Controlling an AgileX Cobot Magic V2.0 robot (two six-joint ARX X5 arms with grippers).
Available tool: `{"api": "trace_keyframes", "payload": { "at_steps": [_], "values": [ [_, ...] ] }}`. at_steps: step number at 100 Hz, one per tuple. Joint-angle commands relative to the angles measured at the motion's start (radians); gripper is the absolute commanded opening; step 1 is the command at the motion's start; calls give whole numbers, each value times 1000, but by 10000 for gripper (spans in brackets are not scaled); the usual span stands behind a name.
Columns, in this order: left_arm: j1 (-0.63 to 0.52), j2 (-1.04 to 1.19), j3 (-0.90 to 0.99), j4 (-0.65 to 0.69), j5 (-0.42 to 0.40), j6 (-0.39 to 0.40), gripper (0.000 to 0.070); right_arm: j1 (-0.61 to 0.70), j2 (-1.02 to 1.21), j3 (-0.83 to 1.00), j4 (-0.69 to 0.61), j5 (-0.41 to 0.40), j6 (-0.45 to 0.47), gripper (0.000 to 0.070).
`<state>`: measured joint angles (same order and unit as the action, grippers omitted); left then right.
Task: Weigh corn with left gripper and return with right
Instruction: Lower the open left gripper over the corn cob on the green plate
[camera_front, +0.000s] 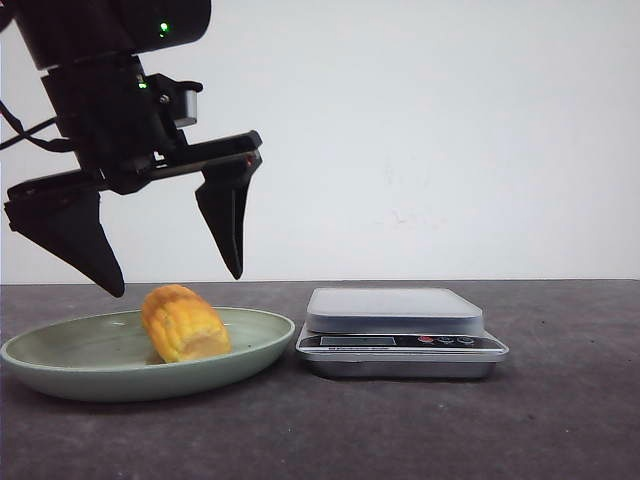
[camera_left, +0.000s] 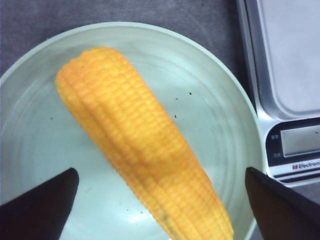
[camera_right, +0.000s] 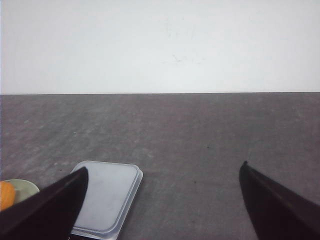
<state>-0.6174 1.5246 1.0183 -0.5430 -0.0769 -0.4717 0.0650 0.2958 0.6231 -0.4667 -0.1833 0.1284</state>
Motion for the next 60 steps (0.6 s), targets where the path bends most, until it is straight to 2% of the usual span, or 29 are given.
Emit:
{"api": "trace_keyframes", "payload": {
  "at_steps": [1,5,19,30,60],
  "values": [
    [-7,31,22,9,-3,-17,656,6,3,6,17,-2,-2,614],
    [-7,42,22,11,-3,-19,631,8,3,6,21,-2,-1,613],
    [-6,62,22,14,-2,-32,620,13,3,6,25,-1,-1,613],
    [-6,66,22,24,-3,-33,468,14,3,6,27,-1,-1,613],
    [-6,124,22,14,10,-58,469,19,3,6,55,-3,18,613]
  ]
}}
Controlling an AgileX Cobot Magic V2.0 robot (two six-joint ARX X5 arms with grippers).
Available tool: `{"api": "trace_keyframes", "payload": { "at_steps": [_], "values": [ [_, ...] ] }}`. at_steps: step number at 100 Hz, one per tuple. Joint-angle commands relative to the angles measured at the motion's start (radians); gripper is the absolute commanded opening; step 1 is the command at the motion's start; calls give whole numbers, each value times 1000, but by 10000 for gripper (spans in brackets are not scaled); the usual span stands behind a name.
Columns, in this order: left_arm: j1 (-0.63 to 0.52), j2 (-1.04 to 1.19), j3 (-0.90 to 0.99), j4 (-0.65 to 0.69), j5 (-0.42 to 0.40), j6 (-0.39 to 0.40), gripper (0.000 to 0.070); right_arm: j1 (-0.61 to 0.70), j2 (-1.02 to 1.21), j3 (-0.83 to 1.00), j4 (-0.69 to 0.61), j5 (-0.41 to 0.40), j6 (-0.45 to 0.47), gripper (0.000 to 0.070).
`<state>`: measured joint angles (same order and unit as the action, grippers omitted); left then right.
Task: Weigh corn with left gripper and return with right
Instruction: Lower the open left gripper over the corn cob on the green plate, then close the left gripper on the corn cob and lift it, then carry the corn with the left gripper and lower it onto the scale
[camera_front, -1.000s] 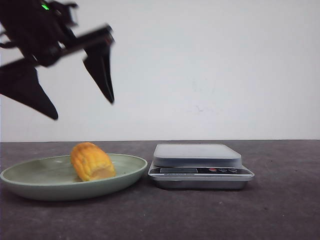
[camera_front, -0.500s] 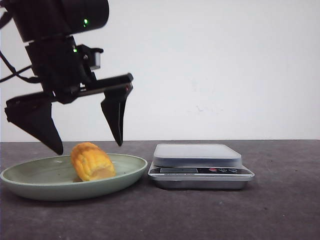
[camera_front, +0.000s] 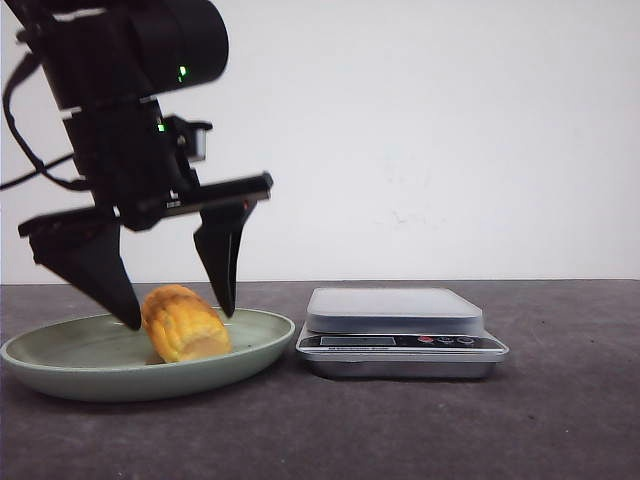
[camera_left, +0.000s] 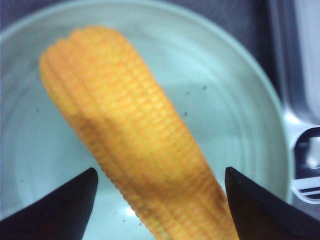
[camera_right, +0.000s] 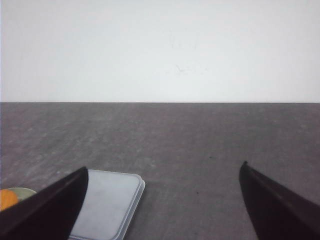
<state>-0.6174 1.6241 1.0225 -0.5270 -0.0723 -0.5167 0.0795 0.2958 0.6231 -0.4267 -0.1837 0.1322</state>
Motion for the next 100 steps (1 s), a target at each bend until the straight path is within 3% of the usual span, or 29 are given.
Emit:
{"api": "trace_keyframes", "payload": {
  "at_steps": [1,5,14,18,28,40,66,81,100],
  "values": [
    [-6,26,18,-2,5,-13,467,4,3,6,16,-3,14,613],
    [-6,26,18,-2,4,-16,442,4,3,6,16,-3,14,613],
    [-6,26,18,0,5,-16,229,4,3,6,16,-3,14,612],
    [-6,26,18,-2,5,-16,183,4,3,6,15,-3,14,612],
    [-6,26,18,-3,5,-16,174,4,3,6,15,-3,16,612],
    [-6,21,43,-36,1,0,109,4,3,6,15,-3,17,612],
    [-31,-8,250,-145,-24,55,110,4,3,6,14,-3,18,612],
    [-53,-8,322,-83,-19,55,110,4,3,6,15,-3,18,612],
    [-53,47,357,-17,75,30,110,4,3,6,14,-4,18,612]
  ]
}}
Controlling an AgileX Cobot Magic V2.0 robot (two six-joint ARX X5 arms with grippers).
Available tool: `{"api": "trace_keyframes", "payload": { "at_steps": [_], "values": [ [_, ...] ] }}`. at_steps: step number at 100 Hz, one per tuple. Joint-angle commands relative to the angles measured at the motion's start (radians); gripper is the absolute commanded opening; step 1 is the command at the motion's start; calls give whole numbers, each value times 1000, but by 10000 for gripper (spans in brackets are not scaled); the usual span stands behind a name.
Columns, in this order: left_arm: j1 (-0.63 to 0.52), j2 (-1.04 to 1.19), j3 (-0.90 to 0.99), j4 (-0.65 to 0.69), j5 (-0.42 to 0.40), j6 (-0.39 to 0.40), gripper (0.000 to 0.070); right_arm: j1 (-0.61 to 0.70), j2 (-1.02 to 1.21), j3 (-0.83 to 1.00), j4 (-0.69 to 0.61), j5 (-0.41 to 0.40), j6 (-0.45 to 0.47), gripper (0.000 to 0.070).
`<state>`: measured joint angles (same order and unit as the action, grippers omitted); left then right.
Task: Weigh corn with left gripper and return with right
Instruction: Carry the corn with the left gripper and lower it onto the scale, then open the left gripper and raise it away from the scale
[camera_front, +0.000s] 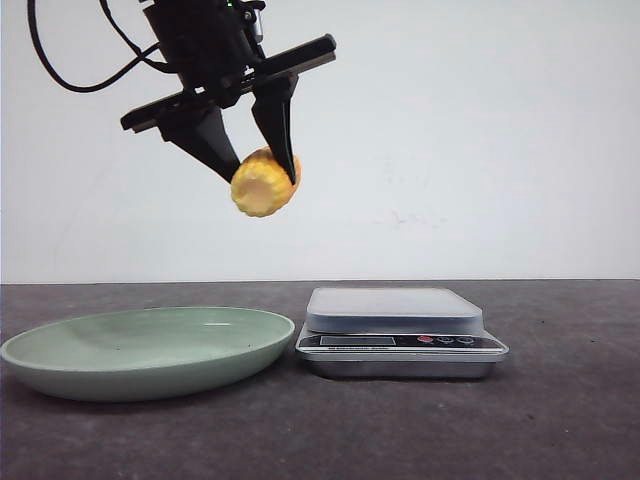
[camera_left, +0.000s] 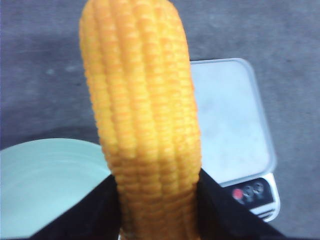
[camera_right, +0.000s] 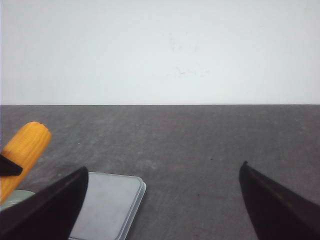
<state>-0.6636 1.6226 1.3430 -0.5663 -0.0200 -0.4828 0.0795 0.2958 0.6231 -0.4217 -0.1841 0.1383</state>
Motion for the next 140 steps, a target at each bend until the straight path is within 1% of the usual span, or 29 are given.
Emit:
{"api": "trace_keyframes", "payload": {
  "at_steps": [1,13,30,40,58,66,71,80,82,93,97,111,122,124,132,137,140],
  "values": [
    [-7,54,41,23,25,-4,110,4,3,6,10,-3,11,612],
    [-23,121,103,26,55,4,110,4,3,6,9,-3,11,612],
    [-52,223,192,4,43,19,118,4,3,6,8,-11,12,612],
    [-56,268,213,-2,47,18,121,4,3,6,6,-26,13,612],
    [-71,327,218,11,55,18,126,4,3,6,-3,-29,12,612],
    [-77,345,218,14,54,17,203,4,3,6,-6,-29,12,612],
    [-78,355,218,15,56,17,238,4,3,6,-6,-30,12,612],
    [-77,367,218,14,68,18,247,4,3,6,-6,-29,12,612],
    [-77,369,218,14,73,18,260,4,3,6,-6,-29,12,612],
    [-78,373,218,13,77,17,437,4,3,6,-7,-30,12,612],
    [-79,373,218,14,77,17,479,5,3,6,-7,-30,12,612],
    [-79,373,228,3,82,18,483,4,3,6,-6,-30,11,612],
    [-82,371,256,-37,80,32,490,4,3,6,-6,-30,11,612],
    [-83,367,262,-48,77,38,496,4,3,6,-6,-30,11,612],
    [-84,343,275,-71,57,64,567,4,3,6,-6,-30,11,612],
    [-85,314,275,-80,29,84,593,4,3,6,-6,-31,11,612],
    [-86,298,275,-85,14,91,598,4,3,6,-6,-30,11,612]
  ]
}}
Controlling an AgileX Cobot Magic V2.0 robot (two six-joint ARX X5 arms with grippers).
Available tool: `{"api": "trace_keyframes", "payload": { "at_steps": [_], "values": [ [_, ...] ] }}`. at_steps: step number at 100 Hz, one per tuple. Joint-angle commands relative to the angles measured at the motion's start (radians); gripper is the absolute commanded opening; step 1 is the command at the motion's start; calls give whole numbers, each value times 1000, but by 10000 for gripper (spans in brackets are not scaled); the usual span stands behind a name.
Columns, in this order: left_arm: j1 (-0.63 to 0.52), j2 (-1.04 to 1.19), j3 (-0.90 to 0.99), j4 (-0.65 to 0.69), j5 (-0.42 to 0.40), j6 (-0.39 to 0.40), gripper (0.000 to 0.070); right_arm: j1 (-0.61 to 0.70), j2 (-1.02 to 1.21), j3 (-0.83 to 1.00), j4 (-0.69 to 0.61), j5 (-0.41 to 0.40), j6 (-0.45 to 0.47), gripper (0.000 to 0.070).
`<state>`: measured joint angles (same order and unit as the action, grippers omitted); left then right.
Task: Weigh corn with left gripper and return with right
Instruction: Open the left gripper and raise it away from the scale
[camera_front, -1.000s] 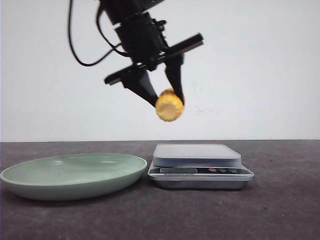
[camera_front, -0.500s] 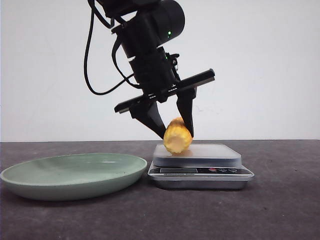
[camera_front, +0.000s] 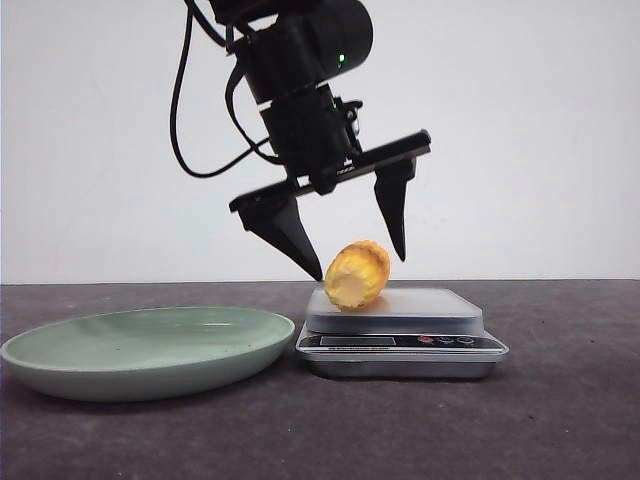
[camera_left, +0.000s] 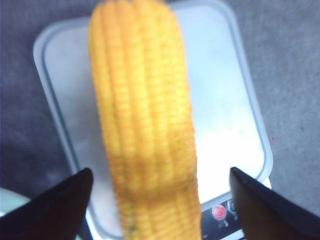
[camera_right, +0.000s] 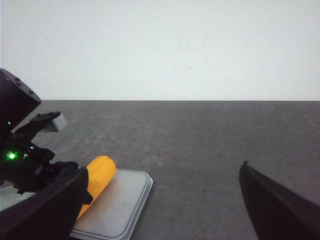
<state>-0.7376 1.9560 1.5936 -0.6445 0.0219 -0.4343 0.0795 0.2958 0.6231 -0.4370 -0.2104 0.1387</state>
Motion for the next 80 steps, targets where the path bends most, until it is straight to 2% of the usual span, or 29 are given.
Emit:
{"api": "trace_keyframes", "payload": {
  "at_steps": [1,16,26,35,43,59,80],
  "values": [
    [-12,-43,24,-8,-32,45,598,4,3,6,9,-4,11,612],
    [-14,-164,24,-31,-85,98,598,4,16,7,9,-31,12,612],
    [-17,-264,23,-43,-149,133,598,5,39,7,9,-61,21,612],
    [-23,-371,14,-51,-209,143,598,7,61,7,9,-83,32,612],
    [-23,-466,-8,-50,-227,143,598,15,80,8,10,-90,35,612],
    [-29,-729,-142,-18,-267,161,598,47,142,26,10,-100,43,612],
    [-55,-1155,-481,-8,-288,147,598,129,311,109,10,-106,68,612]
  ]
}}
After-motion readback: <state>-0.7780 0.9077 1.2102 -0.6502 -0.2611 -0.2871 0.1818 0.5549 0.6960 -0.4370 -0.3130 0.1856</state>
